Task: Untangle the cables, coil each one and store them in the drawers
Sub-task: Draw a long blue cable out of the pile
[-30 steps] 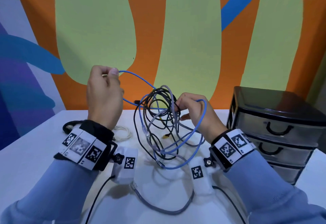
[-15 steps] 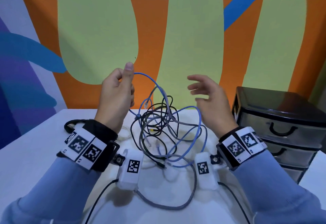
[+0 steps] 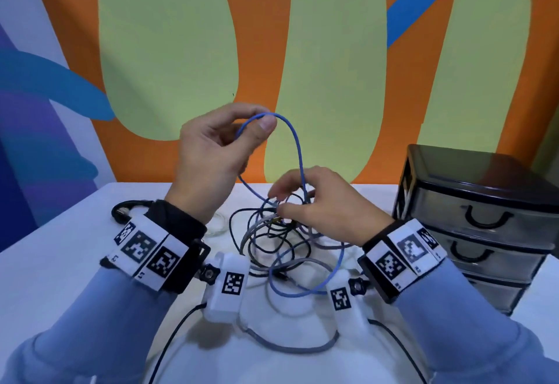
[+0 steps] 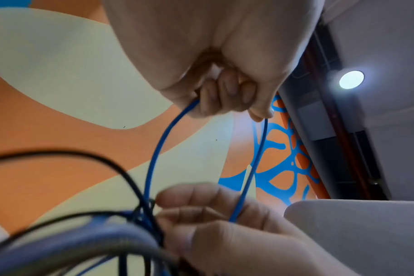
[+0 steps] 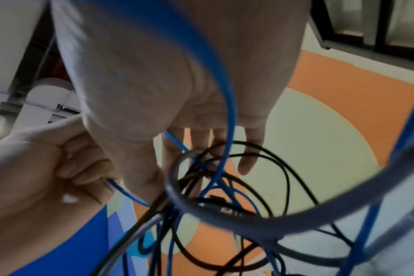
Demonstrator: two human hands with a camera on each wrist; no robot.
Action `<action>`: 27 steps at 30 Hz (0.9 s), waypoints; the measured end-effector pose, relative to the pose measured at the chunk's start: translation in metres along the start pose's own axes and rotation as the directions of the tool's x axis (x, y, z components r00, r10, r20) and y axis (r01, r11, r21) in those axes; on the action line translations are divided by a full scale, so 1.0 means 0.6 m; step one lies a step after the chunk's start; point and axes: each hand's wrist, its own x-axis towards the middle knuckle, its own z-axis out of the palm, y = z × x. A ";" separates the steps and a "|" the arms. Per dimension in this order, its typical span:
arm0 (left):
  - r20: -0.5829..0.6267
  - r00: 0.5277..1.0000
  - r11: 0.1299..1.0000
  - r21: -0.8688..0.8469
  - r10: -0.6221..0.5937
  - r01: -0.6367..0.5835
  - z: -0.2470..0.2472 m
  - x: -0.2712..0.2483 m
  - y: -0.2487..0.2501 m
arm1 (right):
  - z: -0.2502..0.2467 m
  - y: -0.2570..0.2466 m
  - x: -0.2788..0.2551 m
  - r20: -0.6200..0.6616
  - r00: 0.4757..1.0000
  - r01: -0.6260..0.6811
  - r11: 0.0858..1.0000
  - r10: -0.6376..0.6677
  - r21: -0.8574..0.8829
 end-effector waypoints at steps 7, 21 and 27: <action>-0.463 0.850 0.959 -0.003 0.251 -0.285 -0.055 0.038 0.018 | -0.023 0.028 0.003 -0.156 0.980 -0.152 0.973 0.125 -0.174; -0.449 0.843 0.896 0.176 -0.296 0.408 -0.093 0.047 0.001 | -0.030 0.060 0.010 -0.396 0.909 -0.189 0.975 0.129 -0.118; -0.116 0.985 0.598 0.802 0.127 0.017 -0.054 0.016 0.034 | -0.029 0.036 0.007 -0.446 0.894 -0.082 0.969 -0.033 -0.234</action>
